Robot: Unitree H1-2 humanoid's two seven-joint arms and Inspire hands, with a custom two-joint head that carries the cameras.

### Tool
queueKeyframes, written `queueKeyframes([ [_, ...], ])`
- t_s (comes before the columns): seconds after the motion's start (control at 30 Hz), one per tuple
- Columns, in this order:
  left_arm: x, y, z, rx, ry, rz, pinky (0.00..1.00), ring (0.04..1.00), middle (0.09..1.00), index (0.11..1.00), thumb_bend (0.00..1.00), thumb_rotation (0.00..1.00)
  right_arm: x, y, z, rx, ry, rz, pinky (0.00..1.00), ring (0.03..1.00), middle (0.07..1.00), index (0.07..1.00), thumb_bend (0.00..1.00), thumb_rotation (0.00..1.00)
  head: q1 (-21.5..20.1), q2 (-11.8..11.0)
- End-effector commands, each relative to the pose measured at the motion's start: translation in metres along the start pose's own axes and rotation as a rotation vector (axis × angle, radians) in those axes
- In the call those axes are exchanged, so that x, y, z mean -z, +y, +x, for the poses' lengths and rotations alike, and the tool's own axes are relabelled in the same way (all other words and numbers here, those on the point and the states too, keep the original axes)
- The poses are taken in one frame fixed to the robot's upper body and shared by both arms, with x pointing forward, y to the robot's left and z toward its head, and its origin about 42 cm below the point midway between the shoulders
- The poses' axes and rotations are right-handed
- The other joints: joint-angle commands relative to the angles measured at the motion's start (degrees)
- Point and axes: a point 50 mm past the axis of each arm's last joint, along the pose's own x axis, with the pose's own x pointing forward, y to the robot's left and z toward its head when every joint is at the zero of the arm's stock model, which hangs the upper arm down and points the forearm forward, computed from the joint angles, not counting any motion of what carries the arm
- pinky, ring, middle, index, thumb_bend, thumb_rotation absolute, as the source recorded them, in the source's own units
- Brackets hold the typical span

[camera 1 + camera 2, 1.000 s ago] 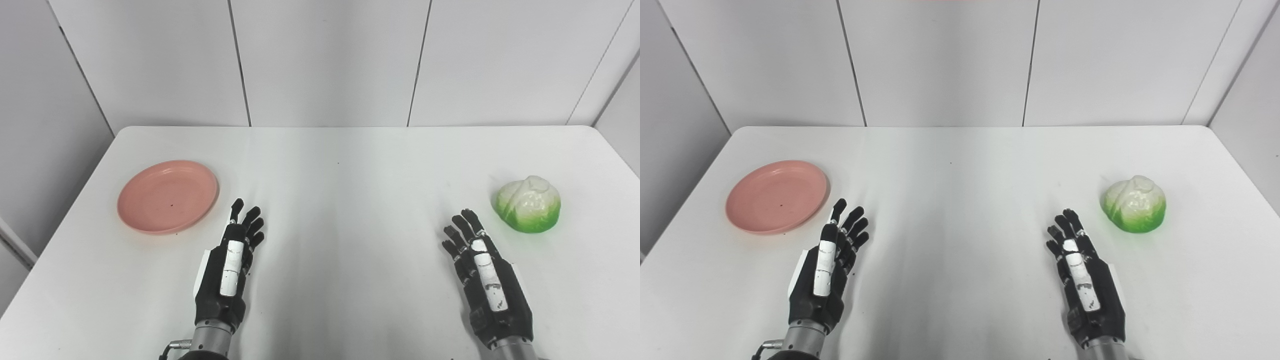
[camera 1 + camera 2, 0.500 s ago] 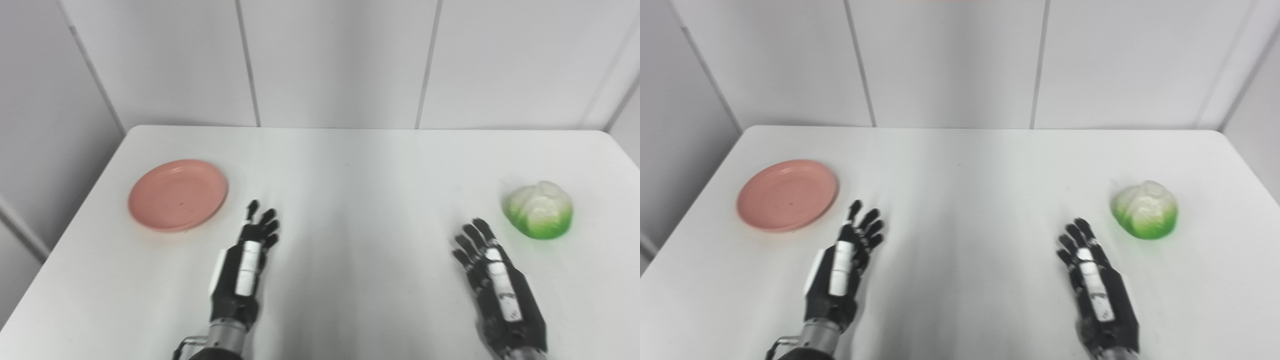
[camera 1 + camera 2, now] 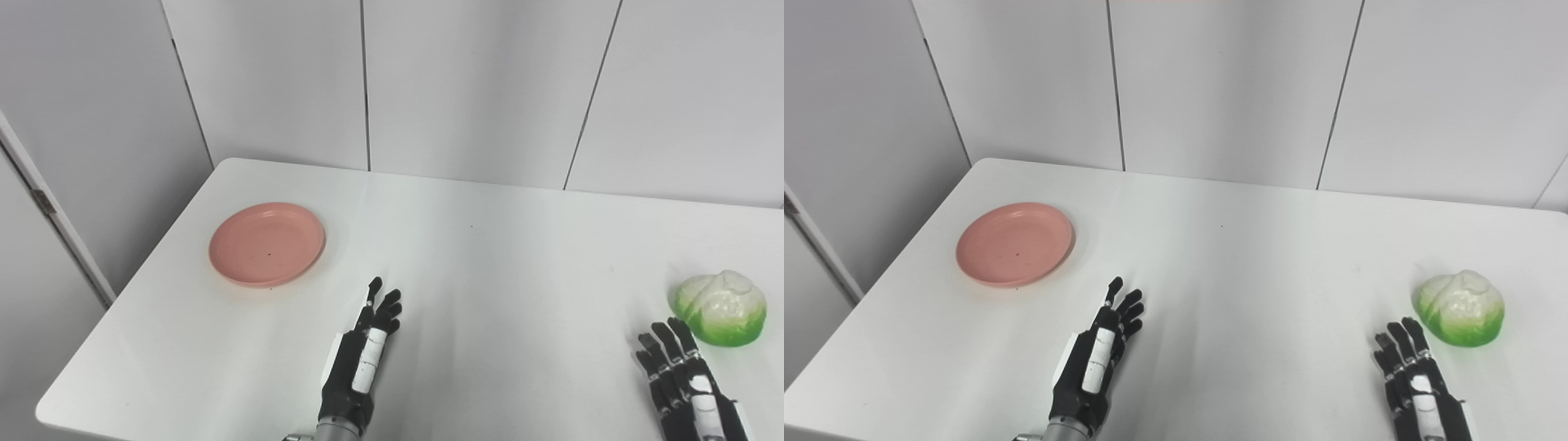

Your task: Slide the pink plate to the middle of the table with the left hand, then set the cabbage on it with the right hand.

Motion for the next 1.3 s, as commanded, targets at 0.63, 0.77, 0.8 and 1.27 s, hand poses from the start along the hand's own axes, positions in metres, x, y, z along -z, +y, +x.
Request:
queueKeyframes([
  [0.63, -0.005, 0.016, 0.000, -0.021, -0.215, 0.119, 0.95, 0.945, 0.960, 1.000, 0.85, 0.93, 0.029, 0.004, -0.008, 0.030, 0.047, 0.000, 0.95, 0.910, 0.926, 0.924, 0.82, 0.70, -4.2, -3.7],
  [0.77, -0.028, 0.018, 0.016, -0.043, -0.277, 0.080, 0.99, 0.954, 0.967, 1.000, 0.93, 0.93, 0.030, 0.005, -0.009, 0.033, 0.049, 0.002, 0.95, 0.908, 0.920, 0.914, 0.84, 0.68, -4.2, -3.7],
  [0.8, -0.034, 0.019, 0.021, -0.051, -0.298, 0.073, 0.98, 0.944, 0.961, 0.991, 0.94, 0.92, 0.030, 0.005, -0.009, 0.035, 0.051, 0.000, 0.95, 0.911, 0.923, 0.916, 0.85, 0.68, -4.0, -3.9],
  [1.27, -0.115, 0.058, 0.098, -0.058, -0.491, 0.144, 0.86, 0.890, 0.907, 0.894, 0.93, 0.90, 0.030, 0.006, -0.010, 0.036, 0.049, 0.003, 0.94, 0.909, 0.918, 0.902, 0.86, 0.68, -4.0, -3.4],
])
